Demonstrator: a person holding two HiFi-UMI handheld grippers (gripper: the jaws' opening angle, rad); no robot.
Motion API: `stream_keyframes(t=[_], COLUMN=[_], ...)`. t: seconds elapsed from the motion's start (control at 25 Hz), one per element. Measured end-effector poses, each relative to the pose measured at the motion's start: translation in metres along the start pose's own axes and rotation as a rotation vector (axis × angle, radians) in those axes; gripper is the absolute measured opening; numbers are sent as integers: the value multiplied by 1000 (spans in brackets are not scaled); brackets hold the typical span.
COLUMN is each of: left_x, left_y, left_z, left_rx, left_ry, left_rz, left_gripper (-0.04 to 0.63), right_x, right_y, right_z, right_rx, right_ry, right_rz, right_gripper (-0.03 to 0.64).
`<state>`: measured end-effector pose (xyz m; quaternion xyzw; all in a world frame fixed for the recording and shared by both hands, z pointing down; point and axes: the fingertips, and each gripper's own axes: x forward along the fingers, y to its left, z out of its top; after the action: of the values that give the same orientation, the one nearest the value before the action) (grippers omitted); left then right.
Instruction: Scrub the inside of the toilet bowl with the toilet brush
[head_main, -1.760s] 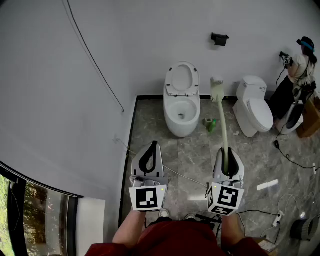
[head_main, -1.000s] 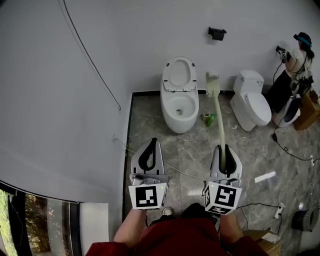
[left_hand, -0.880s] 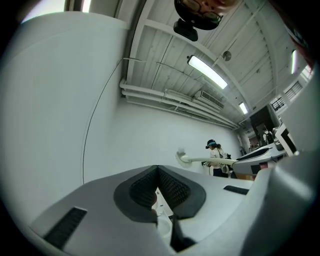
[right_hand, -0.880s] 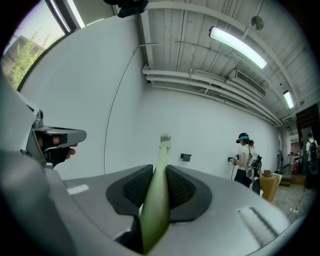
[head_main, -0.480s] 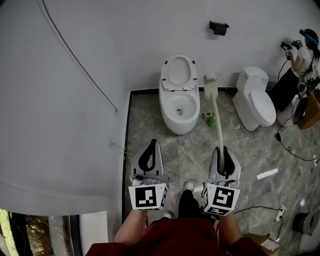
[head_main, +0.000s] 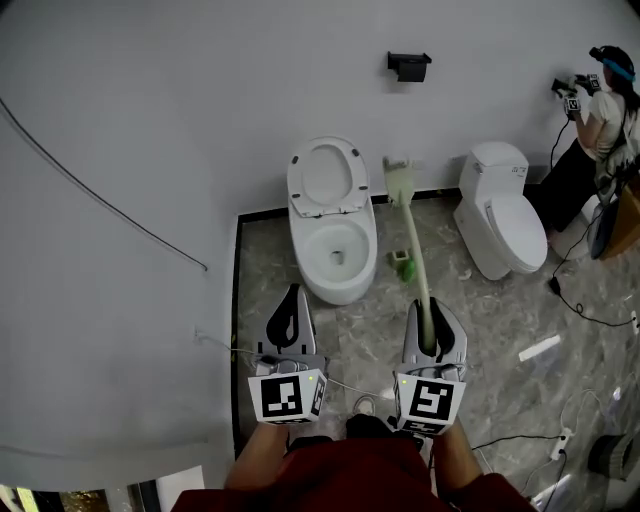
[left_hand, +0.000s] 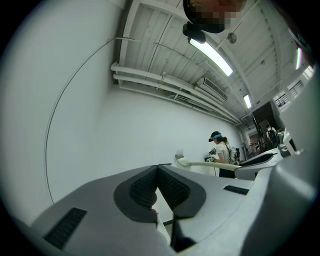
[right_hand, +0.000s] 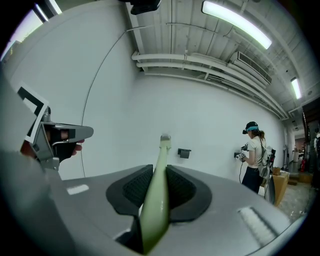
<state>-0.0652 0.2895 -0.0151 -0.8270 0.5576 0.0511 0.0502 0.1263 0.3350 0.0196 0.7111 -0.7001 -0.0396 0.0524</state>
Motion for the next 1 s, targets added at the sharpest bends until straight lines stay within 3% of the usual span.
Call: stream_keyframes(t=[0.24, 0.52, 1.0], left_x=[59, 111, 257], left_y=[-16, -7, 84], left_z=[-10, -39, -86], left_rx=[-3, -7, -7], left_ry=[15, 32, 61], left_rz=[1, -8, -25], left_gripper=[5, 5, 5], right_x=[49, 106, 277], right_y=[-30, -32, 0], right_z=[-9, -24, -36], right_rx=[9, 10, -22], right_ry=[11, 28, 77], right_rz=[8, 13, 3], right_gripper=[98, 98, 98])
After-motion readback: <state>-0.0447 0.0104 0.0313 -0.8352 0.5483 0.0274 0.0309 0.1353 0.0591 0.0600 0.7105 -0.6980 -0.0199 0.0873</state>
